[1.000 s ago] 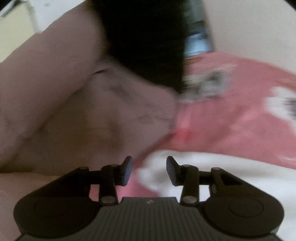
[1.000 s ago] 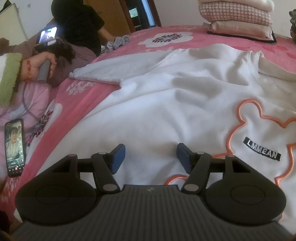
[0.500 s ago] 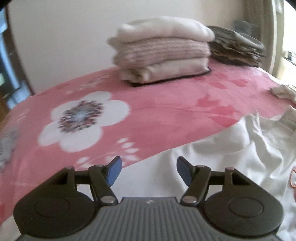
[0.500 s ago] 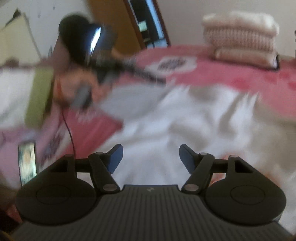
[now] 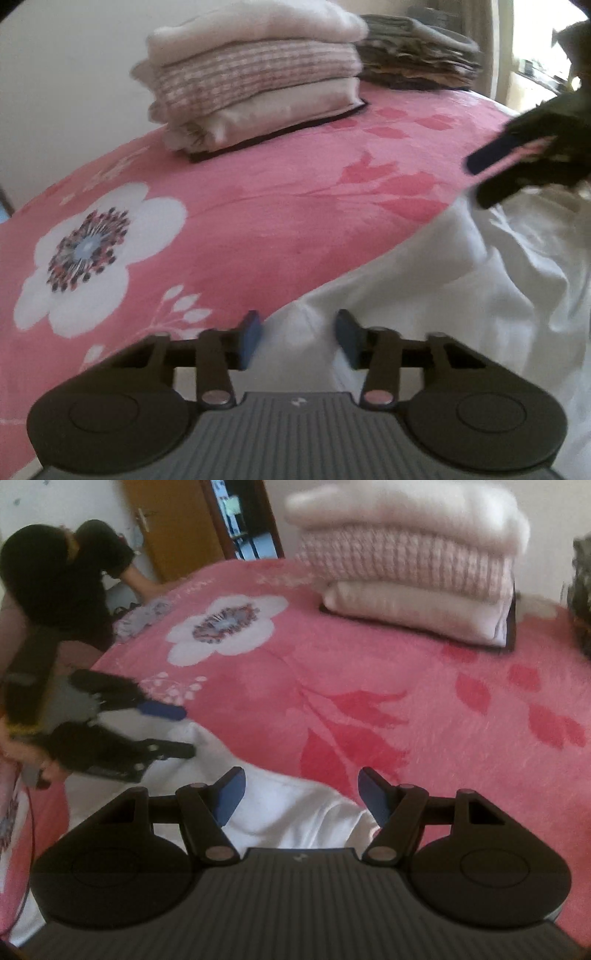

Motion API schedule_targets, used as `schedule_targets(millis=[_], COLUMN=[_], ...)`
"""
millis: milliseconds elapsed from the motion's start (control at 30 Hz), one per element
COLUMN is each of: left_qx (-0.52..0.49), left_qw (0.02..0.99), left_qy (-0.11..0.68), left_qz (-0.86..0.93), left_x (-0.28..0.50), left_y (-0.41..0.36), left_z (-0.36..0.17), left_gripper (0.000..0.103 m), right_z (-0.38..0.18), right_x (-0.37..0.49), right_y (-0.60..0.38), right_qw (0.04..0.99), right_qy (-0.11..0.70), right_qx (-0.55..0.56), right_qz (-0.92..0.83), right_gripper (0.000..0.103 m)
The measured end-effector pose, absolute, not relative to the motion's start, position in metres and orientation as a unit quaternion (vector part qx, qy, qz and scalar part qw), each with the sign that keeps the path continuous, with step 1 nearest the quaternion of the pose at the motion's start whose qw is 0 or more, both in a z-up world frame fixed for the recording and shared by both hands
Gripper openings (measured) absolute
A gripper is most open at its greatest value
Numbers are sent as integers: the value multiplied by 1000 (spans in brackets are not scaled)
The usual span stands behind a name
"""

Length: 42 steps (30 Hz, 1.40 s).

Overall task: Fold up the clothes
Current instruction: 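Grasp the collar edge with the right gripper while the left gripper holds the collar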

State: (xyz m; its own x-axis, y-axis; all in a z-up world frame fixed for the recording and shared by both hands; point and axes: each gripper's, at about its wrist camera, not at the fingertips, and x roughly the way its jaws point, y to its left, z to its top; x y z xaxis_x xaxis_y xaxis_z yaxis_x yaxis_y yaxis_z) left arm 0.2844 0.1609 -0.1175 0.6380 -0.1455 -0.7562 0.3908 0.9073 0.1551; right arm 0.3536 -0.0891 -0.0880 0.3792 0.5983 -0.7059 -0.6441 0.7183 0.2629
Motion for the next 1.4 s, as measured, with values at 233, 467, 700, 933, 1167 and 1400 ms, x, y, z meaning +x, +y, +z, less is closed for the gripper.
schedule_targets(millis=[233,467,700,933,1167,1400], left_qx=[160,165,199,250,188,133], left_qw=[906,928,929,912,923,931], left_qy=[366,320,305,319,334,340], left_qz=[-137,-96,-72,-59,-26,7], left_x=[275,265,271,273,280,281], left_y=[160,157,150,140,157,175], left_z=[-121,-106,-107,-131,-120,-103], left_gripper=[7,4,5,6,48,54], right_z=[-114,-97,-95,-122,-121,-99], right_x=[368,352,340,346,372,366], right_y=[-86,-86,-74,-63,-110,-186], right_qw=[809,834,873,881,886,868], right_qy=[458,405,338,346,396,379], right_qx=[-21,-71,-120,-136,70,257], right_qz=[368,369,332,291,232,193], right_gripper=[55,11,11,13,50,51])
